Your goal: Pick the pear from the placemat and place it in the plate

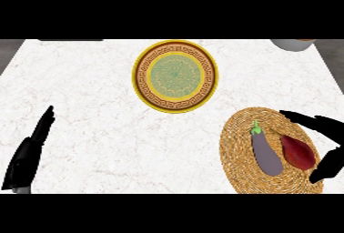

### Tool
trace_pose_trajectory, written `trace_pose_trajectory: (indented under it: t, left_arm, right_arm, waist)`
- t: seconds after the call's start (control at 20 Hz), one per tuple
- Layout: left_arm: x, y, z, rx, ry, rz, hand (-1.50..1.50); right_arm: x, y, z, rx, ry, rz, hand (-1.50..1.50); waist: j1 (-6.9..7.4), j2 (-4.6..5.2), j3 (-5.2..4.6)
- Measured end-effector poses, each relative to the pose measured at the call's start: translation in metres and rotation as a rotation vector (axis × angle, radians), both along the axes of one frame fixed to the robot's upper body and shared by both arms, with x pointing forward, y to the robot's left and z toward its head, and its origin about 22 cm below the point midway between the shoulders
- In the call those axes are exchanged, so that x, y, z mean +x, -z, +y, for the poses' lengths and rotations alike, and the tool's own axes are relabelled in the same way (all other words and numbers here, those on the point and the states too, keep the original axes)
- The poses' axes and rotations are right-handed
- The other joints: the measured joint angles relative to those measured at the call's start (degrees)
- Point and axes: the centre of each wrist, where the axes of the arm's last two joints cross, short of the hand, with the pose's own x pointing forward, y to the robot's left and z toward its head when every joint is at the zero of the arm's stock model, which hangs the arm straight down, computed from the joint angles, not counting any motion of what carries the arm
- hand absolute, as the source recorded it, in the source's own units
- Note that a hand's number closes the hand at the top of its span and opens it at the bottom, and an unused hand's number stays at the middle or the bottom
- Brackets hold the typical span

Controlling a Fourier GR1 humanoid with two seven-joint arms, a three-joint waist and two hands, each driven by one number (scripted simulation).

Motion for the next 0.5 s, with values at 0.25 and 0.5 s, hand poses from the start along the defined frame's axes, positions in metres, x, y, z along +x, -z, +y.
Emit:
trace_pose_trajectory:
  t: [0.25,0.5]
  left_arm:
    - [0.000,0.000,-0.003,-0.011,0.003,0.004,0.00]
    - [-0.001,-0.001,0.004,0.001,-0.005,-0.001,0.00]
  right_arm:
    - [-0.001,0.018,0.007,0.014,-0.007,-0.003,1.50]
    - [0.001,0.026,0.010,0.057,0.001,-0.044,1.50]
  waist:
    - [0.02,-0.03,-0.03]
    - [-0.06,-0.16,-0.27]
